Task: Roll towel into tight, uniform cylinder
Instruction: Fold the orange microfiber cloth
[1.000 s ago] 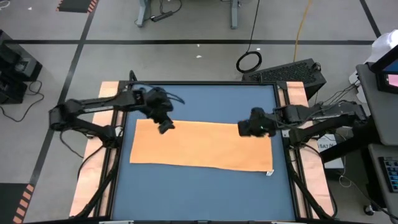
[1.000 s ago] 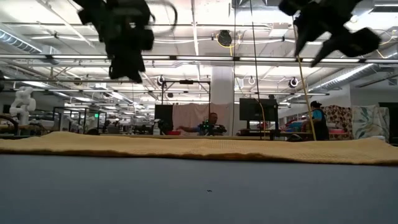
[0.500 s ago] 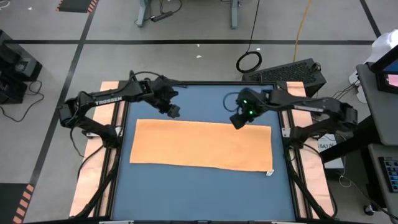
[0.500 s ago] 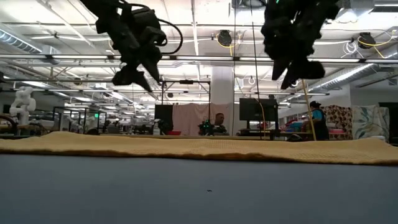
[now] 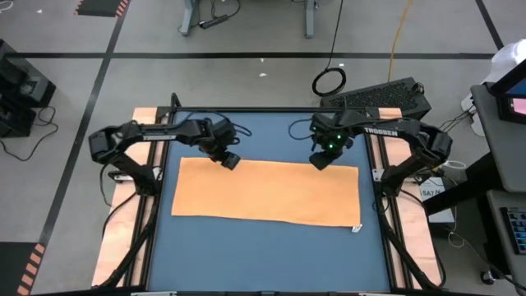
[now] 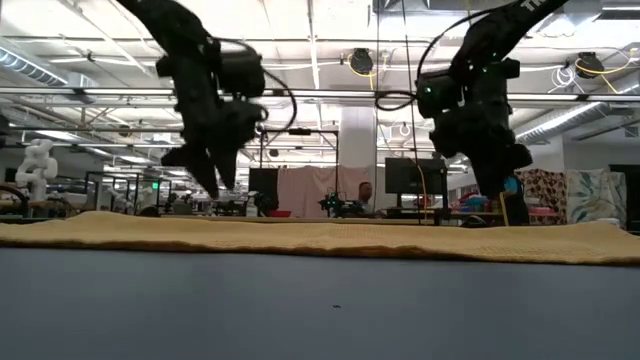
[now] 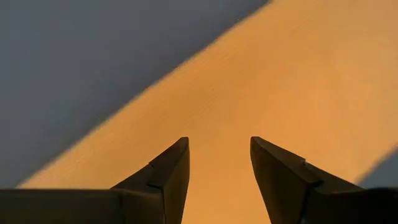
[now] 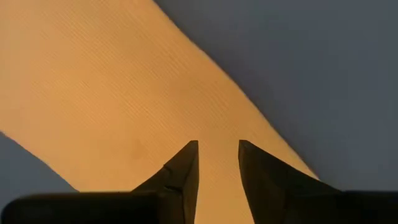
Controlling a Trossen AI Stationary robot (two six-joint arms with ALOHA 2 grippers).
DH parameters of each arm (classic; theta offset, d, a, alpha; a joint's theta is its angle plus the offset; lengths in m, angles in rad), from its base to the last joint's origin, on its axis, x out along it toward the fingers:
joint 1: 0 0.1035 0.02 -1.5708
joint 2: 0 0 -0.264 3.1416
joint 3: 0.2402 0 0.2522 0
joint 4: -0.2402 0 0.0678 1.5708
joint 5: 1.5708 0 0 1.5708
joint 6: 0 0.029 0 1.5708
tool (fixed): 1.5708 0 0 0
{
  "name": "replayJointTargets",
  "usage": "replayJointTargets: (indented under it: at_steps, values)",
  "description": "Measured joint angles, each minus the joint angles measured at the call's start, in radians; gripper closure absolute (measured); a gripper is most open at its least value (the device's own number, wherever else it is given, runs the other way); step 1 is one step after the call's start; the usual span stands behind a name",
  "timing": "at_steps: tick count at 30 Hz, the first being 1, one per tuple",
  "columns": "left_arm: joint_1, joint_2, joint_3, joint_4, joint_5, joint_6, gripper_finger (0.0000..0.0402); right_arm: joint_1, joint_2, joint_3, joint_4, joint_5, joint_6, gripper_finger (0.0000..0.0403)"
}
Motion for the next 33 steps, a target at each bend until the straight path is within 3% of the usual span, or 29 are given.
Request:
replayJointTargets:
  at_steps: [4,14,18,20,25,30,33]
  values:
    - [0.008,0.073,-0.022,0.015,0.013,0.025,0.0228,0.004,-0.001,-0.025,0.014,-0.055,0.03,0.0319]
    - [0.029,0.168,-0.023,0.05,0.04,0.104,0.0228,0.056,-0.001,-0.143,0.154,-0.053,0.134,0.0368]
    - [0.049,0.105,-0.018,0.011,0.151,0.087,0.0228,0.056,-0.001,-0.191,0.201,-0.047,0.171,0.0389]
    - [0.047,0.063,-0.007,-0.024,0.159,0.08,0.0228,0.045,-0.001,-0.197,0.196,-0.047,0.174,0.0397]
    - [0.046,-0.042,-0.001,-0.114,0.105,0.102,0.0228,0.034,-0.047,-0.175,0.137,-0.032,0.221,0.04]
    - [0.053,-0.07,-0.007,-0.223,0.016,0.185,0.0228,0.027,-0.076,-0.187,0.072,0.14,0.249,0.0402]
    - [0.07,-0.057,-0.04,-0.226,0.01,0.21,0.0228,0.013,-0.064,-0.231,0.12,0.124,0.247,0.0402]
